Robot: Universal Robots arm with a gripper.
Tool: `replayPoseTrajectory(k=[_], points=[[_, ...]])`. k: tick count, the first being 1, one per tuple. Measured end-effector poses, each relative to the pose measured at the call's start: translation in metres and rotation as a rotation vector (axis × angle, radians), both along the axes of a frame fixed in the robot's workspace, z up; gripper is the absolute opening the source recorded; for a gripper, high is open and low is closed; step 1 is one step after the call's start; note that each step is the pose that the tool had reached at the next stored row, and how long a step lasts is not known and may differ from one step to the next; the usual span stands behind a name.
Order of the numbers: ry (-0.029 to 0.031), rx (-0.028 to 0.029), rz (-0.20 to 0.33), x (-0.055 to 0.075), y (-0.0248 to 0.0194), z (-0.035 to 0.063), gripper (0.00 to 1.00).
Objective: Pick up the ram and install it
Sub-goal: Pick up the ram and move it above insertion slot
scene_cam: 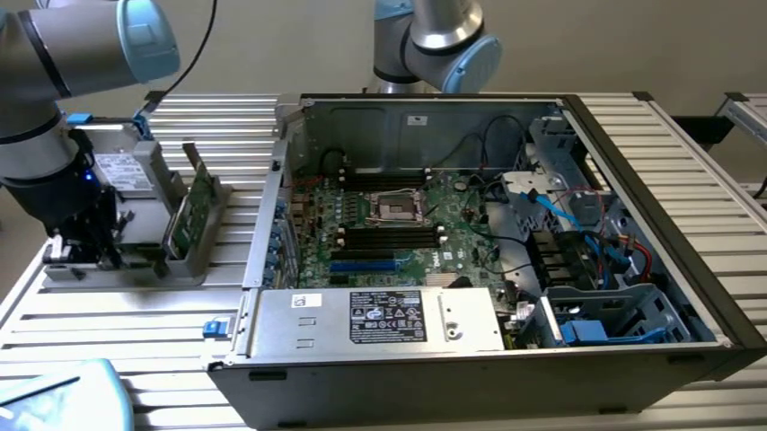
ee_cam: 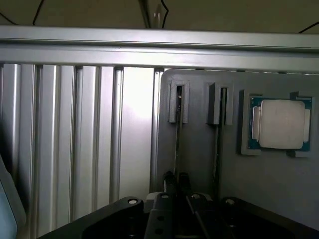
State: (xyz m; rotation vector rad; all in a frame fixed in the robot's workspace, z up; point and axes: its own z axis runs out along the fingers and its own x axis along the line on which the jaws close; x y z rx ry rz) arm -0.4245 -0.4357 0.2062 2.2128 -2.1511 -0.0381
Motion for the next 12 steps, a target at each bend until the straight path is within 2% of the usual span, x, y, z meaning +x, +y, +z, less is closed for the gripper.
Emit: replayPoseTrajectory(k=[6, 12], points=[[-0.0001, 0.0005, 0.0, 0.0, 0.0, 0.0172, 0.14], [0.0001, 0.0004, 0.0, 0.003, -0.0001, 0.0442, 0.14]])
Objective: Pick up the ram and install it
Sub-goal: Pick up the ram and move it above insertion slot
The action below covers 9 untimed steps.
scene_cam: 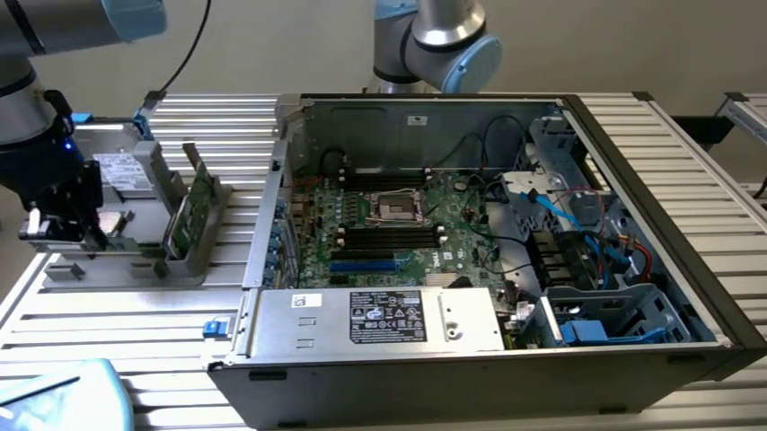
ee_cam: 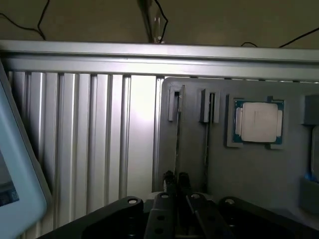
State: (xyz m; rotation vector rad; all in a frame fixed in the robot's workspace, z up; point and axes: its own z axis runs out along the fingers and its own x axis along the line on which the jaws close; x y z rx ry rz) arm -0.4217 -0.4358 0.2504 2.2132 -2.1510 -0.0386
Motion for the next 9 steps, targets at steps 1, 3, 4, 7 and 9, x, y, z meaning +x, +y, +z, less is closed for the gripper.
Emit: replayPoseTrajectory(k=[1, 3, 4, 7, 9], points=[[0.0002, 0.0003, 0.0, 0.003, 0.0001, 0.0044, 0.14], [0.0018, 0.0007, 0.0, 0.008, 0.0001, 0.0123, 0.14], [0.0026, 0.0011, 0.0, 0.011, 0.0001, 0.0161, 0.14], [0.005, 0.002, 0.0, 0.02, 0.0001, 0.0276, 0.14], [0.0063, 0.0027, 0.0, 0.026, 0.0001, 0.0354, 0.14]])
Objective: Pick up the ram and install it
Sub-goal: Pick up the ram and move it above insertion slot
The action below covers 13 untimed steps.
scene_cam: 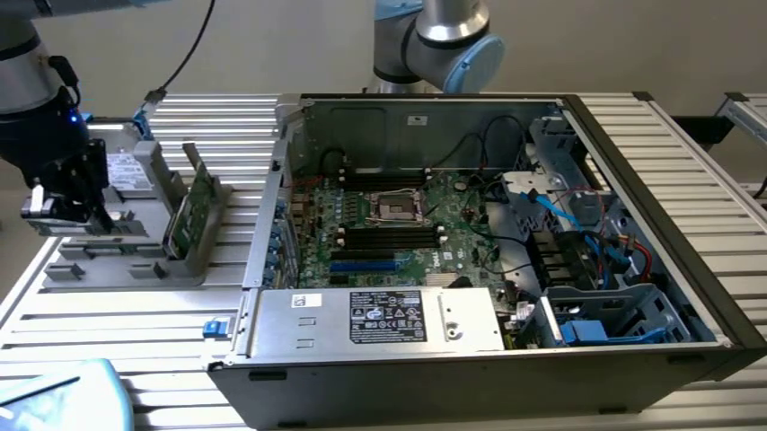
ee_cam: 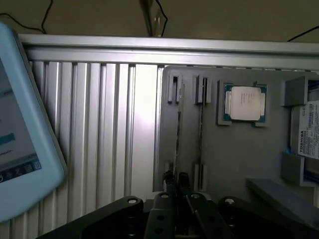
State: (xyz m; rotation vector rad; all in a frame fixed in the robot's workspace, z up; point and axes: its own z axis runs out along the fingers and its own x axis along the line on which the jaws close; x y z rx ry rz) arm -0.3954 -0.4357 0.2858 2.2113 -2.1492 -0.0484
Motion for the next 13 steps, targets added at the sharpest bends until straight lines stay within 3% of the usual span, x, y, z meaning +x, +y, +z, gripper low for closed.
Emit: replayPoseTrajectory(k=[13], points=[[0.0098, 0.0079, 0.0, 0.044, -0.0001, 0.0485, 0.14]])
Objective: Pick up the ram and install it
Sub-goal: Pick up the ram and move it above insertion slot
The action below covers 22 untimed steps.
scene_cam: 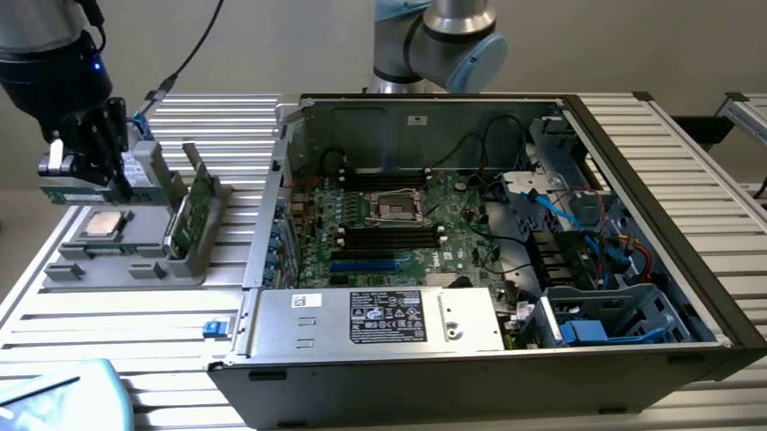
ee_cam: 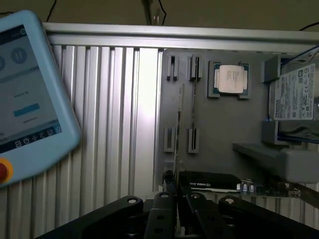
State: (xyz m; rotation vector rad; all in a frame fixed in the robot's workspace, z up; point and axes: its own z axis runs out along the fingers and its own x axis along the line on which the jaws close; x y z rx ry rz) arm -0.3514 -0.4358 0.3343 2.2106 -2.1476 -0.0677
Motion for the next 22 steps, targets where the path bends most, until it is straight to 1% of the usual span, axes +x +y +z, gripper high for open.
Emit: replayPoseTrajectory(k=[4, 9, 13, 15, 19, 22], points=[[0.0039, 0.0033, 0.0, 0.014, -0.0004, 0.0156, 0.14], [0.0078, 0.0088, 0.0, 0.031, -0.0008, 0.0345, 0.14], [0.0134, 0.0137, 0.0, 0.044, -0.001, 0.0466, 0.14], [0.0178, 0.0151, 0.0, 0.05, -0.0012, 0.0504, 0.14], [0.0268, 0.0152, 0.0, 0.064, -0.0014, 0.0531, 0.14], [0.032, 0.0153, 0.0, 0.075, -0.0015, 0.0553, 0.14]])
